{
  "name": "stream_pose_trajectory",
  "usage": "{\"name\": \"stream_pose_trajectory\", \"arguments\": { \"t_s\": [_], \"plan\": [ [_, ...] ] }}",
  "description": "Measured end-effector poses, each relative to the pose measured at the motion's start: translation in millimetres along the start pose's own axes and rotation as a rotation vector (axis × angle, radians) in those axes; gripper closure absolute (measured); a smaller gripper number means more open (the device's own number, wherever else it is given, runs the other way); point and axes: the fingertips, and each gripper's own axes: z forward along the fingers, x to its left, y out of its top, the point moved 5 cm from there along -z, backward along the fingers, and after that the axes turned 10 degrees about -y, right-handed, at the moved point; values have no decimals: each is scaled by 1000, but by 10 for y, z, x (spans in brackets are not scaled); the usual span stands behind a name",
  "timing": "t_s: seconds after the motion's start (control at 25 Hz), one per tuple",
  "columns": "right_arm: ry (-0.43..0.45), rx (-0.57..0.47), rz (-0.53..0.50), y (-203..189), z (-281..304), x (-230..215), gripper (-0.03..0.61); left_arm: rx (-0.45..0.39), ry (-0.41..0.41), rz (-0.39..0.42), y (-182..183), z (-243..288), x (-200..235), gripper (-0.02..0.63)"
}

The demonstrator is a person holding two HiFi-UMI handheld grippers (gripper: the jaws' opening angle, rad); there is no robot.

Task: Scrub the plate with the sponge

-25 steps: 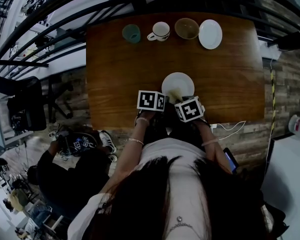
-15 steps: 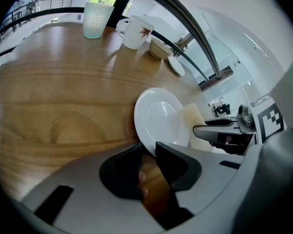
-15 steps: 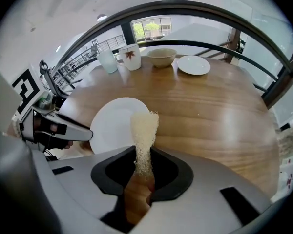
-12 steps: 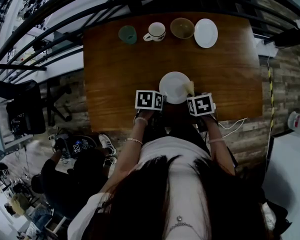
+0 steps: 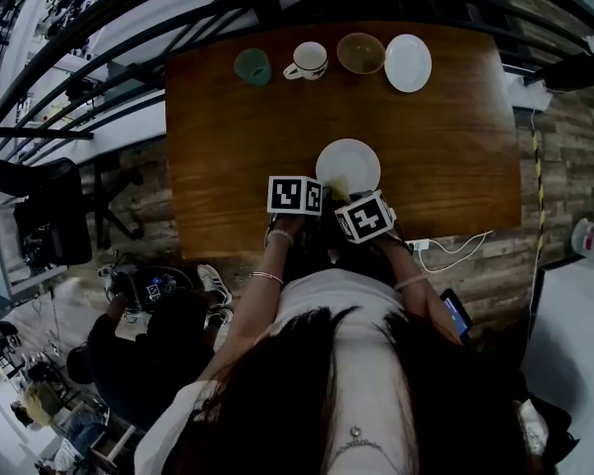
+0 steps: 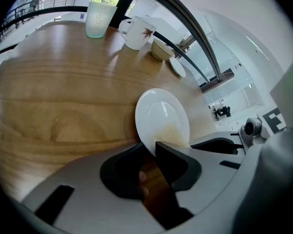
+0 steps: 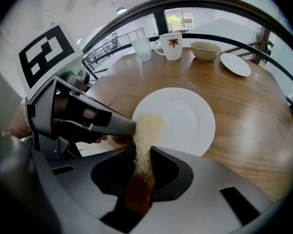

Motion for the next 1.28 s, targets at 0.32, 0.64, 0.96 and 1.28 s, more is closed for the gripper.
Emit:
{"name": "stream_pose_trajectory", "arguments": {
  "t_s": [0.32, 0.64, 0.96, 1.28],
  "plan": [
    [-61, 19, 91, -90, -76, -375, 477, 10, -6, 18, 1, 22, -31, 523],
    [-183, 8, 202, -128, -233, -958, 477, 17, -4, 34, 4, 30, -50, 523],
    [-114, 37, 106, -23, -65, -533, 477, 18, -4, 44, 7, 26, -58, 523],
    [6, 42, 34, 105, 39, -86, 477, 28, -8, 50, 16, 26, -44, 523]
  ]
}}
